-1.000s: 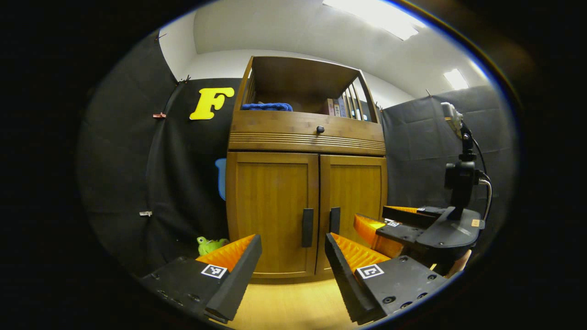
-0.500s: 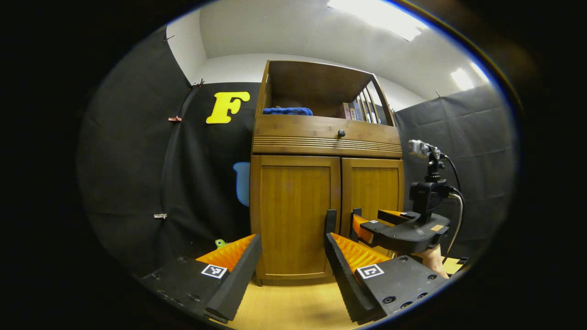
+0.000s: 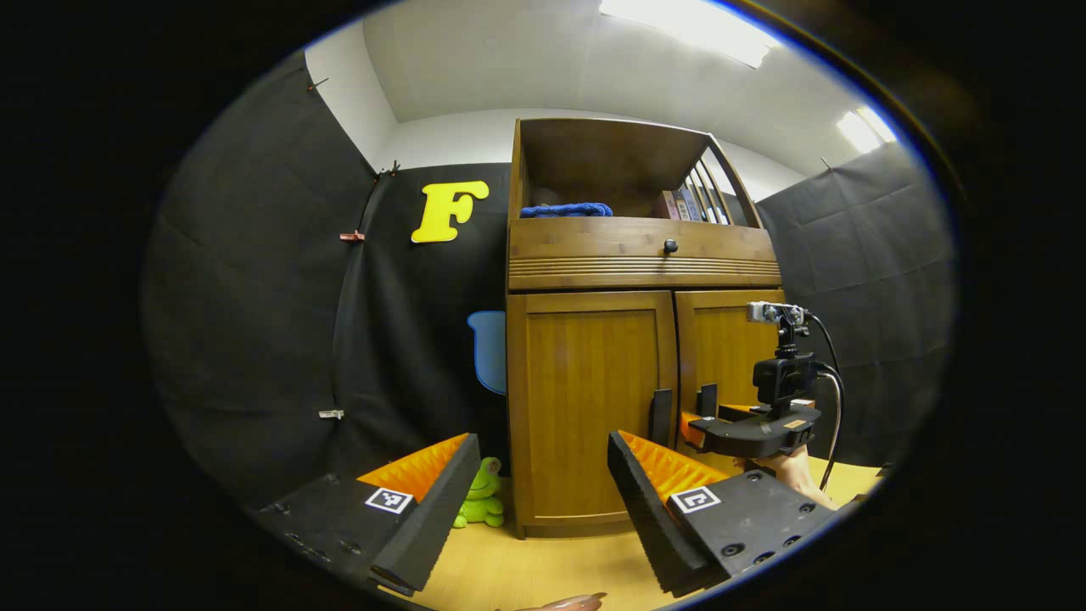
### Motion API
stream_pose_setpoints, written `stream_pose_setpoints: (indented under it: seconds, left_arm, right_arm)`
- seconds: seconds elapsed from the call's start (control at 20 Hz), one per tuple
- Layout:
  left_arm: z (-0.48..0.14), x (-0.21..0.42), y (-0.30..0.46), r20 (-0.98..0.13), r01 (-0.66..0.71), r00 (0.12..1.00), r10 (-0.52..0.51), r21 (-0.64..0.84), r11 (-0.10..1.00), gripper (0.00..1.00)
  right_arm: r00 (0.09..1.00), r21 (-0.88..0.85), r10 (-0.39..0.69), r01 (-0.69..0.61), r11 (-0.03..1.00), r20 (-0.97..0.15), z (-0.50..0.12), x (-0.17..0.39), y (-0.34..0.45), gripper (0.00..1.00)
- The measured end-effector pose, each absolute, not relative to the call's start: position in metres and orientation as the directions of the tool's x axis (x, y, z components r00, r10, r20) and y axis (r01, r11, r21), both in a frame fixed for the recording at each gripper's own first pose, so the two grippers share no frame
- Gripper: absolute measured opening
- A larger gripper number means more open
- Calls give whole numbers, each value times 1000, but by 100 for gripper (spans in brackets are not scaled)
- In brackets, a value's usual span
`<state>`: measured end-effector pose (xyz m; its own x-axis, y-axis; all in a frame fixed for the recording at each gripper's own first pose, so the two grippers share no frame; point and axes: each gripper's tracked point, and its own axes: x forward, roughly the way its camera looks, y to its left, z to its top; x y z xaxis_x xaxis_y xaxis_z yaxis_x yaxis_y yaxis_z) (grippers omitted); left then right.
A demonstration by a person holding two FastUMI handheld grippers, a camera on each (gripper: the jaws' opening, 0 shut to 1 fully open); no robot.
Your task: Open the right door of the double-door shoe cabinet with the right hand, and open the left door with the left hand.
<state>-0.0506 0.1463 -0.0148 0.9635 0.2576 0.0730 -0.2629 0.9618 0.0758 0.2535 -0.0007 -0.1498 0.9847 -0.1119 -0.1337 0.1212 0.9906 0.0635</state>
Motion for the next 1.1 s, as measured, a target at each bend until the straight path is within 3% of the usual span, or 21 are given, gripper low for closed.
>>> stream_pose_setpoints:
  seconds: [0.35,0.4,0.45,0.9,0.95,1.05,1.1]
  left_arm:
    - [-21,-48,143,32,-238,971,236,68,969,95]
    - [-22,-50,141,32,-236,972,235,66,969,94]
    - [-20,-50,139,32,-233,972,232,64,970,94]
    - [-9,-72,111,52,-210,977,207,62,976,94]
    - [-9,-72,105,53,-199,979,196,61,978,94]
    - [-9,-72,91,52,-177,983,174,65,982,95]
    - [-9,-73,85,52,-167,985,164,68,984,95]
  right_arm:
    - [988,34,-92,97,995,-122,-158,257,-3,39]
    - [988,41,-95,100,994,-125,-157,256,-4,39]
    - [987,22,-98,101,995,-130,-156,251,-4,24]
    - [989,20,-47,51,999,-137,-148,205,-6,24]
    - [990,22,-40,43,999,-137,-147,198,-7,19]
    - [990,19,-24,27,999,-137,-143,183,-10,24]
    - [991,15,-17,19,1000,-136,-141,177,-12,19]
